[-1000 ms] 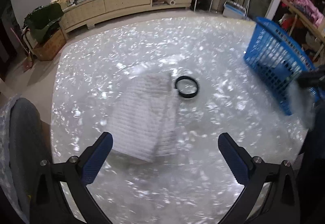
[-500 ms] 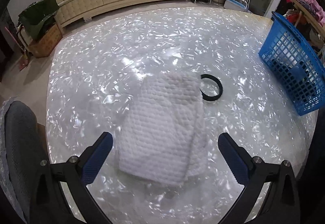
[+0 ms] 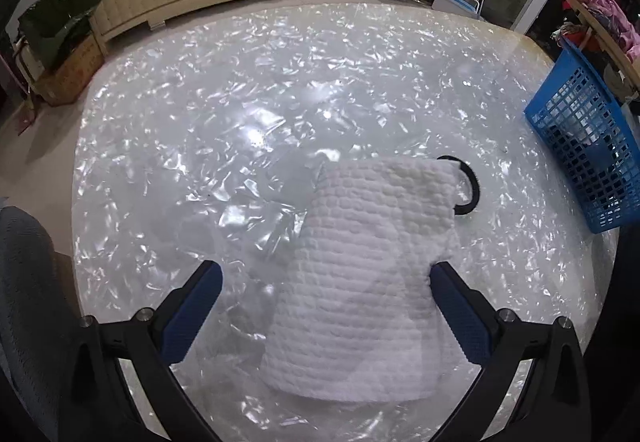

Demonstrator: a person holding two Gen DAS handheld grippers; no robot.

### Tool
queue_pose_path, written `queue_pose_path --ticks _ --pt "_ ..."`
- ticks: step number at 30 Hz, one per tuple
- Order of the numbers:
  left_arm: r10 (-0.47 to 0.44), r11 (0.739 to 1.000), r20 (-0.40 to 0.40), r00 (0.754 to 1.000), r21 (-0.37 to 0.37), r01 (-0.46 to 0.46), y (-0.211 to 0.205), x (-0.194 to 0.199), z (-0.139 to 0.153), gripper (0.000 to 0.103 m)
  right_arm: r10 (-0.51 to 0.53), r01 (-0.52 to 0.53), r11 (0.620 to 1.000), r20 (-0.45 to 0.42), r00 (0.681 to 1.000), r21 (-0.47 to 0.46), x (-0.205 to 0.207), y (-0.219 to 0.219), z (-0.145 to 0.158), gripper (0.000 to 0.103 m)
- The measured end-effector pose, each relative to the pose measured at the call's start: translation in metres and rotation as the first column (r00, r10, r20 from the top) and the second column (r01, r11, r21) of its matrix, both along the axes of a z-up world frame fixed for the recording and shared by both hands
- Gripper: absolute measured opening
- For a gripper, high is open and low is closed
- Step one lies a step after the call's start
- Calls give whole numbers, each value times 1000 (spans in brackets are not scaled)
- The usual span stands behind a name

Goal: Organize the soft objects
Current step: 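Drop the blue cloth into the basket with the right gripper while the left grasps the waffle towel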

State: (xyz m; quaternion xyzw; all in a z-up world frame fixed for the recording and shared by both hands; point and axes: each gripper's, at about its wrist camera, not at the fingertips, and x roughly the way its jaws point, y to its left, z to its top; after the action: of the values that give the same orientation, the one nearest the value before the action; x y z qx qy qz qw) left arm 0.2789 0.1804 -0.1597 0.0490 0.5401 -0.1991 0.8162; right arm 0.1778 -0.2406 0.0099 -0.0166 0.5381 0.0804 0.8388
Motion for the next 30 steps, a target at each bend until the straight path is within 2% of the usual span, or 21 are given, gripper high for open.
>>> queue_pose_path --ticks 6,13,16,18,20,23,24,25,27,30 --pt "-14 1000 -22 1000 -13 14 -1 6 -16 103 -3 2 999 -26 1000 -38 18 -2 -17 6" --pt "-30 1000 -17 999 -1 30 -9 8 -20 102 -5 3 1000 -75 997 -24 42 -3 -40 6" --pt "-30 1000 -13 999 8 30 -17 10 -21 90 -11 7 999 -98 995 -33 48 -1 -50 6" --pt "-42 999 -7 999 7 42 -22 8 -19 72 -18 15 999 -117 993 -29 51 -3 -56 6" --pt "-55 998 -11 998 -14 54 -26 8 -15 62 -22 19 999 -133 991 -30 51 -3 -60 7" --pt "-65 997 -21 998 -35 64 -31 6 -14 58 -26 21 999 -140 990 -36 49 -6 -62 8" --pt "-59 998 -24 998 -36 58 -33 6 -14 54 -30 25 999 -143 989 -36 48 -8 -62 15" --pt "-54 998 -26 998 -37 53 -33 5 -13 53 -37 33 999 -148 988 -31 47 -9 -61 34" --pt "-48 998 -37 998 -34 47 -35 5 -12 49 -40 40 999 -139 990 1 43 -12 -56 56" --pt "-16 999 -51 999 -37 14 -33 5 -12 42 -36 38 999 -113 993 19 35 -13 -46 65"
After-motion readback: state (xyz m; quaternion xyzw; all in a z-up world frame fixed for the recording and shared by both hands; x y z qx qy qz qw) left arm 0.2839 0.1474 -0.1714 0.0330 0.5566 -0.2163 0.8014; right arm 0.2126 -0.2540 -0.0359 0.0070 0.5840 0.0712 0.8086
